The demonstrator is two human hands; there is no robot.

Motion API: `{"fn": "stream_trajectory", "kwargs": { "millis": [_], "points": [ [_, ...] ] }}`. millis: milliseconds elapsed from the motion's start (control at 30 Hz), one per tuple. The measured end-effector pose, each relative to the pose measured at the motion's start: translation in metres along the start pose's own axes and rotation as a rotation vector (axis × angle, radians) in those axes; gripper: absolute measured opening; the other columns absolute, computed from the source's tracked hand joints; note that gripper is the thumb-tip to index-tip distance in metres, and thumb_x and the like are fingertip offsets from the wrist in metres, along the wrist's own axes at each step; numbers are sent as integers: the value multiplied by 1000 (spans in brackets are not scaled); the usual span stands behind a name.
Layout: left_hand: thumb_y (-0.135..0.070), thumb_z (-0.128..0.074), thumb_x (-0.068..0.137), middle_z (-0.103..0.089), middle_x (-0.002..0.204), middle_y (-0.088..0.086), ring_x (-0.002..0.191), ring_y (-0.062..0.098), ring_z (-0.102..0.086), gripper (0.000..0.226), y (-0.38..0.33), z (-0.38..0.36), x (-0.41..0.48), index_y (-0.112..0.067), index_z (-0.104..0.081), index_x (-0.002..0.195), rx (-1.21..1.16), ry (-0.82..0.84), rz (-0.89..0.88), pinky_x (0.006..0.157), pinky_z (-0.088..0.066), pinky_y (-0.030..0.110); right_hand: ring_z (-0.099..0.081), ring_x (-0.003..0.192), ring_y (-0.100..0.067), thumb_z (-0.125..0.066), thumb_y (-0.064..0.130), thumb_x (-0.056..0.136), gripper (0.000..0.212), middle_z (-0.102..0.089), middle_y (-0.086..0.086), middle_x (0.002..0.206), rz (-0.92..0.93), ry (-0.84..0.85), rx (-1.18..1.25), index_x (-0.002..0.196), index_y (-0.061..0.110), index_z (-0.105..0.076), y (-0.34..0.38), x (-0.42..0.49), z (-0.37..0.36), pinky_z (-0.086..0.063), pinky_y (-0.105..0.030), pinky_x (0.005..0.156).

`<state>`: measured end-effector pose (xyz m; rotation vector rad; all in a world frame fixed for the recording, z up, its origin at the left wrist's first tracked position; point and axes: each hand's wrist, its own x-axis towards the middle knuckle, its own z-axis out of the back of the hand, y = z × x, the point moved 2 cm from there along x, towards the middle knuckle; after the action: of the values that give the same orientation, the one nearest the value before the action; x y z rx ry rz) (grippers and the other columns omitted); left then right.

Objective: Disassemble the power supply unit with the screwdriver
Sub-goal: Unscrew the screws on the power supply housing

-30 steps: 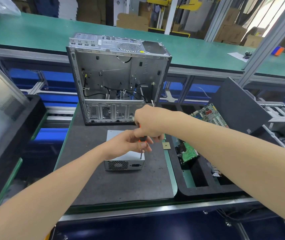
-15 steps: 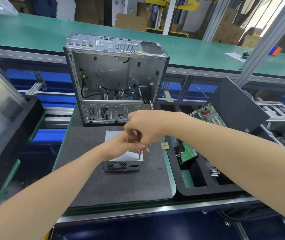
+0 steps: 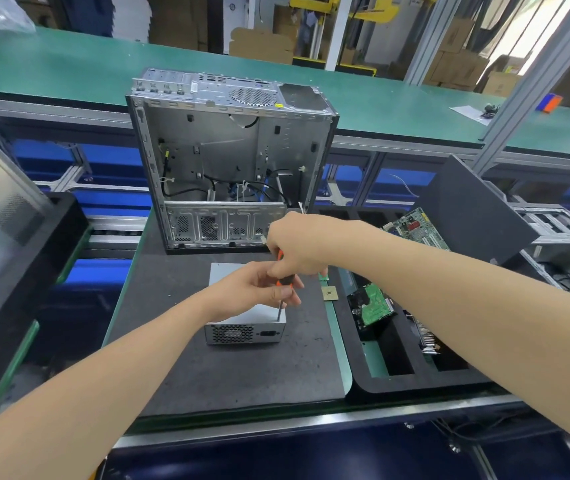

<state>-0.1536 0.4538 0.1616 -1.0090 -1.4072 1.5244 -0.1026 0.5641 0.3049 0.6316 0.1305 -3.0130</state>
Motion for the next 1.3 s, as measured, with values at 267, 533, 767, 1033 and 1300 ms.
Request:
{"fn": "stream_trajectory", "kwargs": {
  "millis": [267,533,767,1033,1300],
  "points": [
    [-15,-65,104,-78,109,10,110,28,-73,15,0,0,1,-14,-72,117,-19,14,15,103,-58,43,-60,96,-22,-73,13,78,15,-59,12,77,267,-15,-40,89,19,-64,4,-3,-2,-55,-39,75],
    [-27,-71,99,-78,108,14,108,26,-74,11,0,0,-1,-22,-76,108,-42,3,14,96,-59,34,-62,87,-28,-57,59,90,38,-53,2,89,131,-202,-102,88,21,-55,7,-2,-3,-54,-40,71],
    [-22,-66,105,-71,124,9,113,30,-73,16,0,-3,3,-27,-72,118,-40,42,-21,101,-58,46,-55,37,-17,-49,44,102,44,-57,0,46,-171,-115,80,71,14,-49,8,6,-8,-41,-24,42],
    [-21,-64,105,-79,114,9,112,21,-73,21,1,3,2,-12,-69,123,-26,38,32,97,-58,33,-64,85,-16,-70,17,80,13,-67,7,86,271,2,-73,88,24,-63,-2,4,1,-51,-33,64],
    [-20,-67,102,-78,112,13,110,25,-74,14,2,3,2,-17,-75,114,-50,40,19,96,-58,33,-59,95,-18,-70,19,79,13,-62,5,92,300,-21,-52,91,22,-66,-1,3,-5,-55,-37,71]
  ]
}}
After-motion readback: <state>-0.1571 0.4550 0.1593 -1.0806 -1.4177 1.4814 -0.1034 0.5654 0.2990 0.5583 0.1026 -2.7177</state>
